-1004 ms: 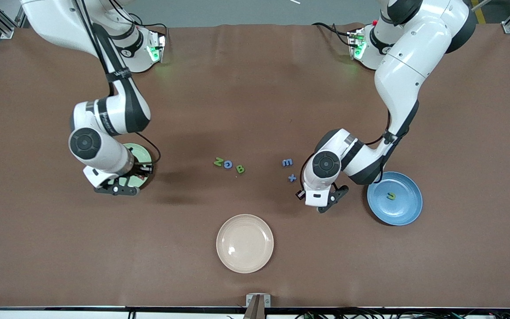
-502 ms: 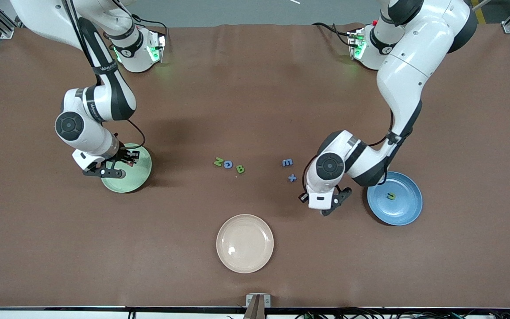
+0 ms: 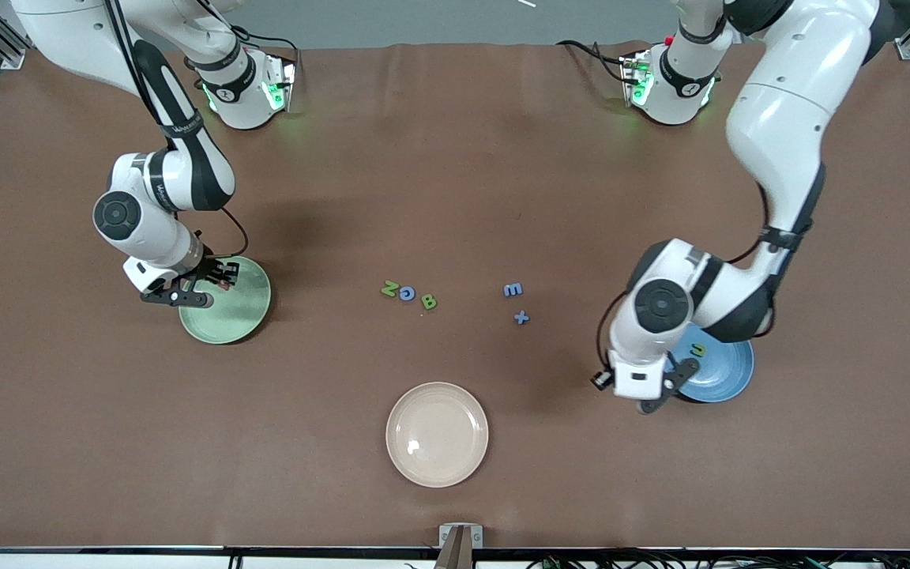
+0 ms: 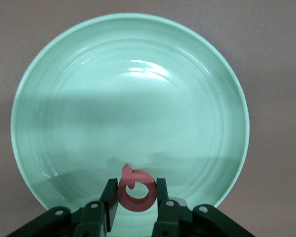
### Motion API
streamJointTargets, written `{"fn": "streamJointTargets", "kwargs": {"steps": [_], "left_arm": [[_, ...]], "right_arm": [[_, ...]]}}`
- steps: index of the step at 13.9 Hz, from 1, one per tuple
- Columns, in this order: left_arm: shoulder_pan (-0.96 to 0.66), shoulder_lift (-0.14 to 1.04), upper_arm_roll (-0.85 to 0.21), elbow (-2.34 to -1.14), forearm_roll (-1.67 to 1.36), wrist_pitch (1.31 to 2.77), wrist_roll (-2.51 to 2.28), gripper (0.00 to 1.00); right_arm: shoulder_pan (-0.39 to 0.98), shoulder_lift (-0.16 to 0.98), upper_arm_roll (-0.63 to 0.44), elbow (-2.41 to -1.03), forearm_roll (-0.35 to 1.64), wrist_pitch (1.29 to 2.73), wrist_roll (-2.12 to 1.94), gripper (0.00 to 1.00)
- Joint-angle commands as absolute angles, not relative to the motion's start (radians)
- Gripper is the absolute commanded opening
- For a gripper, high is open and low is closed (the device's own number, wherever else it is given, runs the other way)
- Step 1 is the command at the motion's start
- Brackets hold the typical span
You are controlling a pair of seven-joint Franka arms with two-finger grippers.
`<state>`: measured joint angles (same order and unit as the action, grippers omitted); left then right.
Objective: Sort upper and lower case letters into plates
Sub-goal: 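Drop the Q in the green plate while the left gripper drops the d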
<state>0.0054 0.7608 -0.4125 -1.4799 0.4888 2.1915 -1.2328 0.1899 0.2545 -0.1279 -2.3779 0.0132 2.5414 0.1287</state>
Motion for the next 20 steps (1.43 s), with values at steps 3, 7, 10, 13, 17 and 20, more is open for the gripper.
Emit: {"fn": "streamJointTargets", "kwargs": {"steps": [3,7,10,13,17,20], "left_arm": [[0.112,0.713,-0.433,-1.5,0.492,2.139,-1.053,0.0],[0.181,0.703,-0.436,-1.517,0.454,2.053,-0.982,0.0],[0.244,0.712,-0.455,-1.545,0.439,2.045,-0.928,0.0],[0.262,0.732,-0.459,-1.549,0.436,2.051,-0.925,0.05],[0.275,0.758,-0.457,-1.549,0.437,2.077,-0.925,0.19],[0.264,0.758,-0.457,-1.552,0.437,2.095,-0.933,1.0]], "right_arm": [[0.17,0.281,-0.106,-2.398,0.035,2.565,0.121,0.15],[0.172,0.295,-0.103,-2.385,0.035,2.562,0.123,1.0],[0.175,0.285,-0.098,-2.353,0.037,2.54,0.124,1.0],[0.175,0.276,-0.057,-2.254,0.098,2.415,0.14,1.0],[0.282,0.285,-0.029,-2.171,0.193,2.37,0.323,1.0],[0.395,0.323,-0.031,-2.137,0.192,2.429,0.49,1.0]]}}
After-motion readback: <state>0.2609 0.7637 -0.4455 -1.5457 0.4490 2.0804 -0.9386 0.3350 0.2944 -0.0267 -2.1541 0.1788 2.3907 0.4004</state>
